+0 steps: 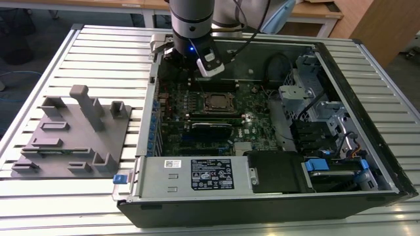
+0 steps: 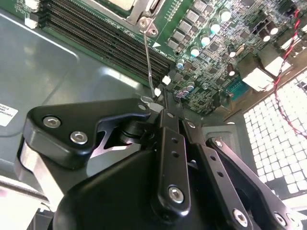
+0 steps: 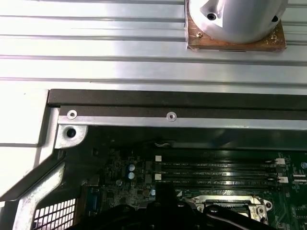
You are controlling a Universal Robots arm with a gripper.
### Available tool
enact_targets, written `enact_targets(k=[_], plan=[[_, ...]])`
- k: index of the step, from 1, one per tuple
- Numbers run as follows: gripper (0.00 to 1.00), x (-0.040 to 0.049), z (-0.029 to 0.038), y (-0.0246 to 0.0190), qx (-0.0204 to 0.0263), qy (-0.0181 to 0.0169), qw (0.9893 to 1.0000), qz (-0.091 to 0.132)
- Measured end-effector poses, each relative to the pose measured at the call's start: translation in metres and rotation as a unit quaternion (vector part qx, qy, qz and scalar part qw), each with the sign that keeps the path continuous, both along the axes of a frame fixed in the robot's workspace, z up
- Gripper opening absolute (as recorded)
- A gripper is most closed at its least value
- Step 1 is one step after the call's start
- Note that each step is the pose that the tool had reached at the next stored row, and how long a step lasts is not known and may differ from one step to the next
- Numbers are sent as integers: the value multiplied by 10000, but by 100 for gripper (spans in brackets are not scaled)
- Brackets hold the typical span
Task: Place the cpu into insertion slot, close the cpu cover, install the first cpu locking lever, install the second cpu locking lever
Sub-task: 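Install the first cpu locking lever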
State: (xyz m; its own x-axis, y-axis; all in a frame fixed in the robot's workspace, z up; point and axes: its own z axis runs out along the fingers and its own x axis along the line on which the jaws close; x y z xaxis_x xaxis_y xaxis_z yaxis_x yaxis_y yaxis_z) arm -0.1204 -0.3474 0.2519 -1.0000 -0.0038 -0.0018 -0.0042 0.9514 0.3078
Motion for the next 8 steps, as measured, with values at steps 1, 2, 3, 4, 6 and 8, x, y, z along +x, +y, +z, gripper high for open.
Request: enact_targets(k=[1, 2, 3, 4, 6, 8], plan=[[10, 0, 0, 0, 0, 0, 10000, 0], [10, 9, -12, -1, 0, 1, 10000, 1], [10, 32, -16, -1, 0, 1, 10000, 1], [10, 46, -17, -1, 0, 1, 10000, 1], [10, 81, -19, -1, 0, 1, 10000, 0], [10, 119, -21, -1, 0, 0, 10000, 1]])
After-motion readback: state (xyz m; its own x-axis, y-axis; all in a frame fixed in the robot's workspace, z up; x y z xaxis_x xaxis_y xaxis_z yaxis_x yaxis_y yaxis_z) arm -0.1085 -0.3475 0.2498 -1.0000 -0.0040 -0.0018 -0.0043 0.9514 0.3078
